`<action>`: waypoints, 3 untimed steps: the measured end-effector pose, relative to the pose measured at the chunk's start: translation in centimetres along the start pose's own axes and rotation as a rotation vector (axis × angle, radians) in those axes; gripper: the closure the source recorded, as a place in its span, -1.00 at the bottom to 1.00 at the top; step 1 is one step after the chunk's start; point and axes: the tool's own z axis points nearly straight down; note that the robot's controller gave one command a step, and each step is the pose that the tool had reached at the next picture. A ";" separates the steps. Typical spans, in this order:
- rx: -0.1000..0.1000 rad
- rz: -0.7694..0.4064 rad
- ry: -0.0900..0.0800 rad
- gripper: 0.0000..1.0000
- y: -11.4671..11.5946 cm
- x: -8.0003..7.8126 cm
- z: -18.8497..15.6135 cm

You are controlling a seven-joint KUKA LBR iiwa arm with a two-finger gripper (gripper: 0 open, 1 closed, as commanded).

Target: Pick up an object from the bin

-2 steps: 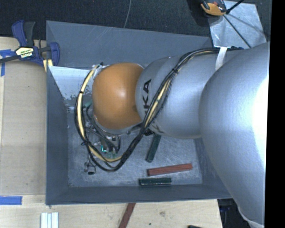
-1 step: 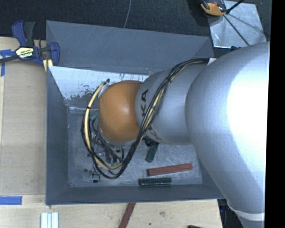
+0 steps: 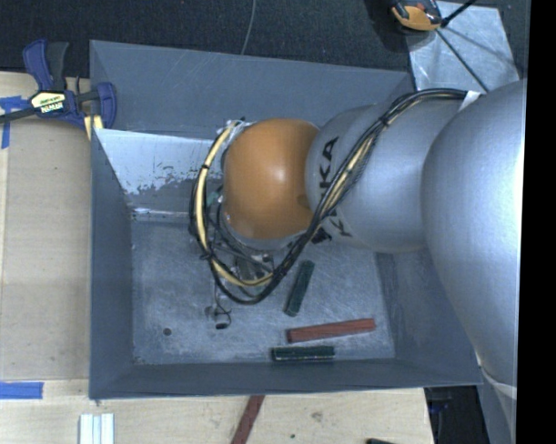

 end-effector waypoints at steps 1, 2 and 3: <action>0.000 -0.115 -0.022 -1.00 0.6 1.5 -0.6; -0.001 -0.351 -0.002 -1.00 -0.3 0.6 -1.8; 0.001 -0.530 -0.009 -1.00 -5.8 0.6 -2.6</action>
Offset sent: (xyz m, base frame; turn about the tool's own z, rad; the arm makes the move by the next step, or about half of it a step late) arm 0.0456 -0.0251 0.0765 -0.6897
